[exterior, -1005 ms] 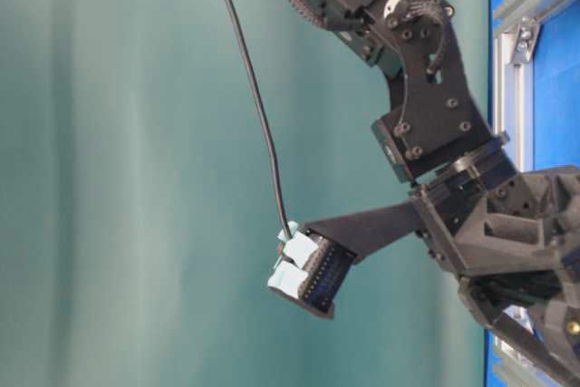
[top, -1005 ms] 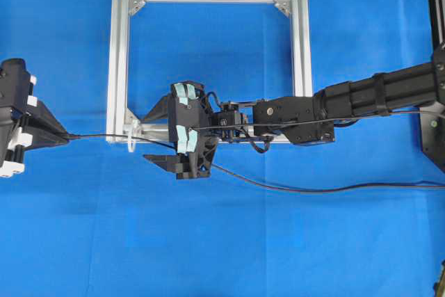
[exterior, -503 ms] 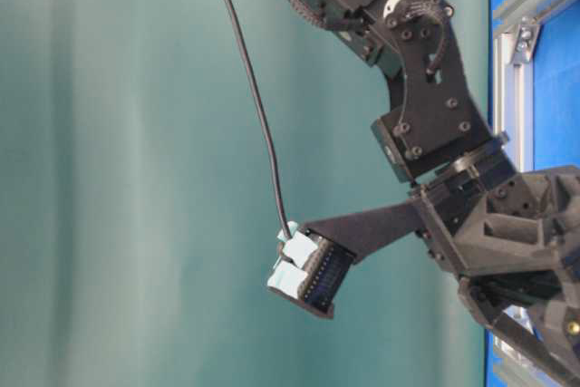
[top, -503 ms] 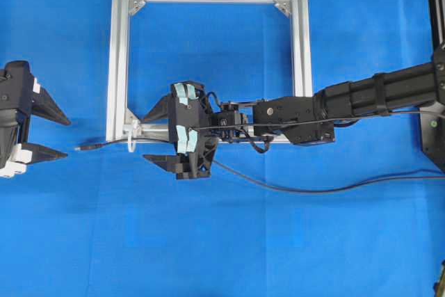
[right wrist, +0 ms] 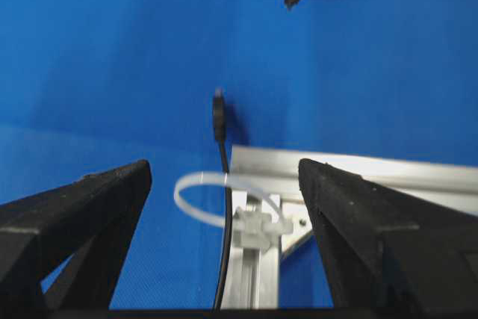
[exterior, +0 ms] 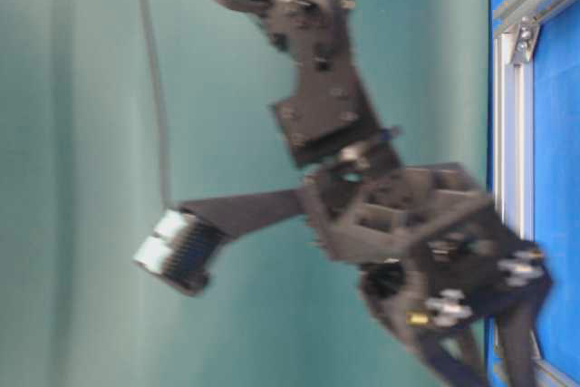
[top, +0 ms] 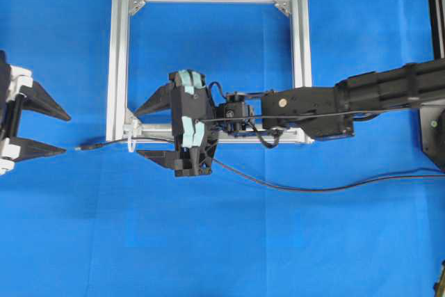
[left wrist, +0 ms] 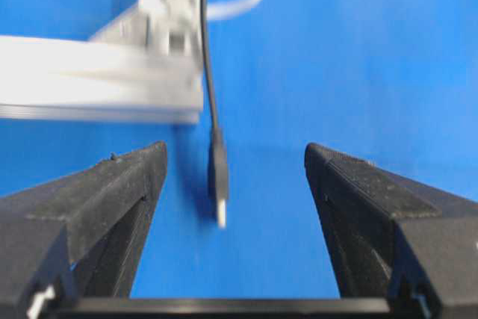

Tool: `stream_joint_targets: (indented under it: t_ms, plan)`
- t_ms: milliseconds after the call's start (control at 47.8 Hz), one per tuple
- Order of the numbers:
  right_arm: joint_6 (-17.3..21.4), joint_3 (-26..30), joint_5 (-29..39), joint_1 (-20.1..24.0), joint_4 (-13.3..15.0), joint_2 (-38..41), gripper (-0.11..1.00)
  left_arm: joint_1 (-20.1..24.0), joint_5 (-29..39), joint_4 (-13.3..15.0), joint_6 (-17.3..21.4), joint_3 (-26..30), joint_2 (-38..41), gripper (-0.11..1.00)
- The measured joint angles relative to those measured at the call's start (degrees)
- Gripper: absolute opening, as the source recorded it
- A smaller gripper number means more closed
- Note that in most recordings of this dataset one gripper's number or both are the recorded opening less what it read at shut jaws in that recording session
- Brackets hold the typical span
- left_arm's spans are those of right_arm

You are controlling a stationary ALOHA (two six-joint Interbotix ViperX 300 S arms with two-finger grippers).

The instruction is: Insert the wire through the string loop located on the left side.

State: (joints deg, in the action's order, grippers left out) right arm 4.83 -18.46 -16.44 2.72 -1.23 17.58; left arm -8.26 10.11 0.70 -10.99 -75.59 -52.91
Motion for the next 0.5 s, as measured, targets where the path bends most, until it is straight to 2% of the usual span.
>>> stream_joint_targets:
  t_ms: [105,230,503]
  plan:
    - [-0.09,0.09,1.49,-0.09,0.09,-1.76,0.96,0.7,0.0,-1.41,0.0,0.35,-3.6,0.68]
    - [-0.09,0.0,2.9,-0.09,0.18,-3.43,0.96,1.67,0.0,-1.76,0.0,0.88,-6.59,0.68]
    - [-0.09,0.0,3.43,-0.09,0.18,-4.22,0.96,2.9,-0.09,-1.76,0.0,1.05,-7.21,0.68]
